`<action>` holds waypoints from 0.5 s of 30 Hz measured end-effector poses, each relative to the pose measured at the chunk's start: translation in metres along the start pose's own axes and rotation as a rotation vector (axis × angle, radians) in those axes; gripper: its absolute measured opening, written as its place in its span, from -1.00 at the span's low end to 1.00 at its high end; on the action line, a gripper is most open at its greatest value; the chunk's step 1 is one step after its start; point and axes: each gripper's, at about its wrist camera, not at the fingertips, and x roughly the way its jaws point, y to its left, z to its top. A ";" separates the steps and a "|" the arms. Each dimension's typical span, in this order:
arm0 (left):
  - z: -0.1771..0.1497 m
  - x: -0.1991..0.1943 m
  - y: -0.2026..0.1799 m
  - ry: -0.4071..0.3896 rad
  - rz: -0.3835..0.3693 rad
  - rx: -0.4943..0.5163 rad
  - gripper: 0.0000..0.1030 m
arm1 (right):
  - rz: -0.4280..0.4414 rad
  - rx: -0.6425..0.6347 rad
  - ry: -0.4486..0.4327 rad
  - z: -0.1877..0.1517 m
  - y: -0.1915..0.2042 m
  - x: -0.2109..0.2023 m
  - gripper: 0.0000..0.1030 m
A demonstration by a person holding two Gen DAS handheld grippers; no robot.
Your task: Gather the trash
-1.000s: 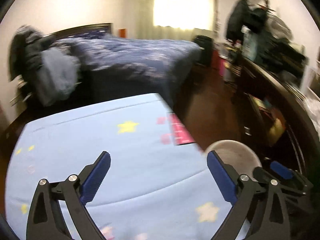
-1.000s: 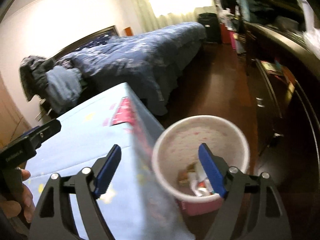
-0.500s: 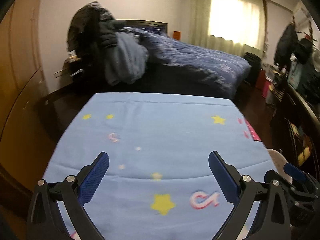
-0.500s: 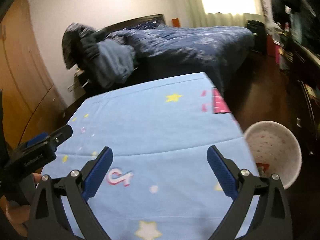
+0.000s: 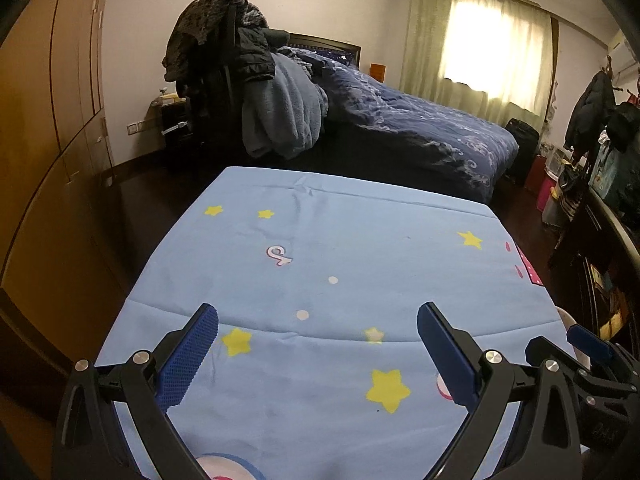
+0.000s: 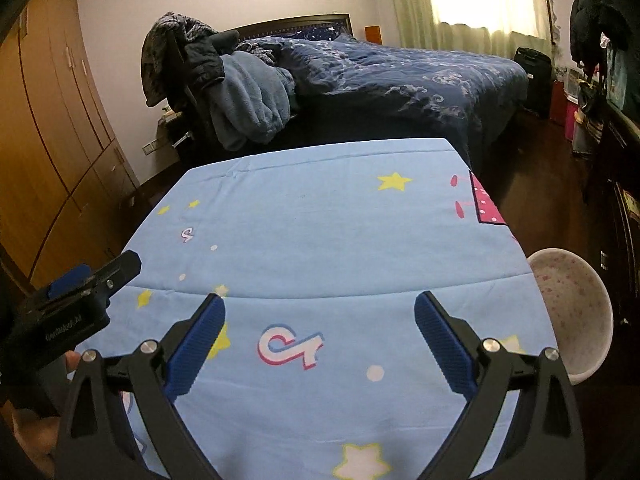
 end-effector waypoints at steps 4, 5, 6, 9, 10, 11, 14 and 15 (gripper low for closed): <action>-0.001 0.000 0.000 -0.001 0.006 0.001 0.92 | -0.012 -0.013 0.000 -0.003 0.000 0.000 0.87; -0.002 0.000 0.001 -0.001 0.006 0.001 0.92 | -0.013 -0.013 0.001 -0.003 0.000 0.000 0.87; -0.003 -0.001 0.001 -0.002 0.007 0.002 0.92 | -0.016 -0.014 0.001 -0.004 -0.002 0.000 0.87; -0.003 -0.001 0.000 -0.004 0.007 0.003 0.92 | -0.029 -0.012 -0.006 -0.007 -0.006 -0.002 0.87; -0.003 -0.002 0.000 -0.006 0.010 0.006 0.93 | -0.032 -0.011 -0.008 -0.008 -0.008 -0.002 0.87; -0.003 -0.003 0.000 -0.008 0.013 0.011 0.93 | -0.035 -0.012 -0.010 -0.008 -0.010 -0.003 0.87; -0.002 -0.006 -0.002 -0.013 -0.007 0.021 0.93 | -0.042 -0.015 -0.016 -0.011 -0.014 -0.004 0.87; -0.002 -0.008 -0.004 -0.012 -0.016 0.020 0.93 | -0.040 -0.014 -0.016 -0.012 -0.015 -0.005 0.87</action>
